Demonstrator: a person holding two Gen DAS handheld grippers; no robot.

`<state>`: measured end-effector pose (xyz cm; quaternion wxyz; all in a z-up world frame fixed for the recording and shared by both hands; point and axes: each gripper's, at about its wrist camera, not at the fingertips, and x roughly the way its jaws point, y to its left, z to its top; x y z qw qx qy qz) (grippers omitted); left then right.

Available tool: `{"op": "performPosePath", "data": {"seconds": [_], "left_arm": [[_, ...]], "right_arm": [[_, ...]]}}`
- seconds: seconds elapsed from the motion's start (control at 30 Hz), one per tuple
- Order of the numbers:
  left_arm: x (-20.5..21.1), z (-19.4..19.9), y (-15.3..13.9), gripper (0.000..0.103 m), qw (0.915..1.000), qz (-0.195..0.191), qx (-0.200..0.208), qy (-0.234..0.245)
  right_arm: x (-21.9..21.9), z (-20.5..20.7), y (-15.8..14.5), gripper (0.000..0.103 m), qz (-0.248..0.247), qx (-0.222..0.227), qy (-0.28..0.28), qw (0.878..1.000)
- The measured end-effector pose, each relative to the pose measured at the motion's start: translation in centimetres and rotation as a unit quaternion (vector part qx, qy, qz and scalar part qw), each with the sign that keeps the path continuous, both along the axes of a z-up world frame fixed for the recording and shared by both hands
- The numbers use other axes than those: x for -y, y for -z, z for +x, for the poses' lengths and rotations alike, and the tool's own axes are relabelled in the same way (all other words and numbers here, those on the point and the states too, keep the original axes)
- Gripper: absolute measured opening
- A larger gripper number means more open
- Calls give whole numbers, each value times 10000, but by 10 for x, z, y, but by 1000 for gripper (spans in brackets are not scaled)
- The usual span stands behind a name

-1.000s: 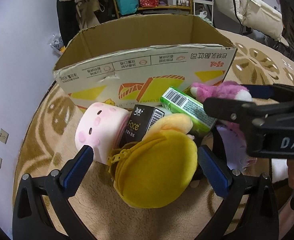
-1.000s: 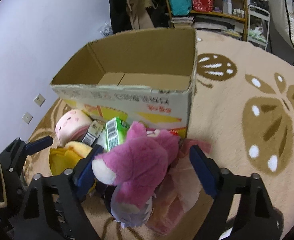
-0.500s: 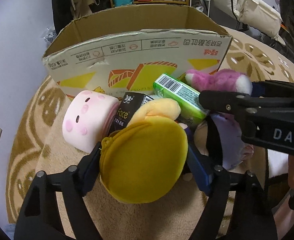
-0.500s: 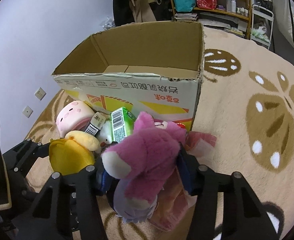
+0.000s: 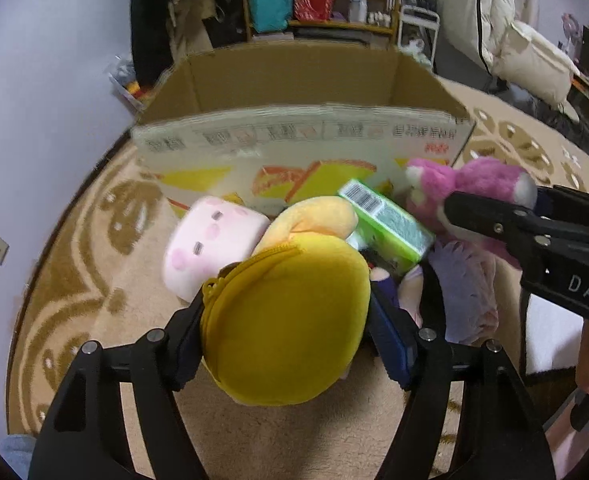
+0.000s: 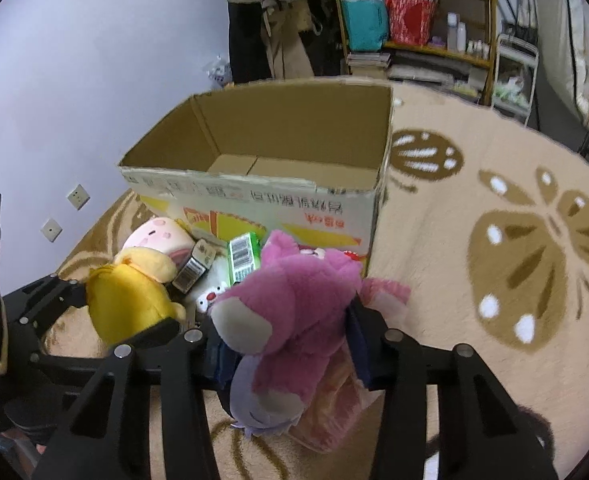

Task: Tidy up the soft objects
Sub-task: 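Lift the yellow plush with the left tool while the right tool carries the pink bear over the box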

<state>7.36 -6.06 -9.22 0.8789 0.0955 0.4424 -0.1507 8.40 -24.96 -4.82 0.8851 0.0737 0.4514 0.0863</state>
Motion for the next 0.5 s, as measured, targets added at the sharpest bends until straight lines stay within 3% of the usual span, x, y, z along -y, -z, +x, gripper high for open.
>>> {"op": "performPosePath", "data": {"seconds": [0.23, 0.5], "left_arm": [[-11, -13, -29, 72, 9982, -58, 571, -163], [-25, -26, -54, 72, 9933, -92, 1080, -404]], "right_arm": [[-1, -16, -30, 40, -211, 606, 164, 9978], [-6, -31, -57, 40, -448, 1073, 291, 9928]]}}
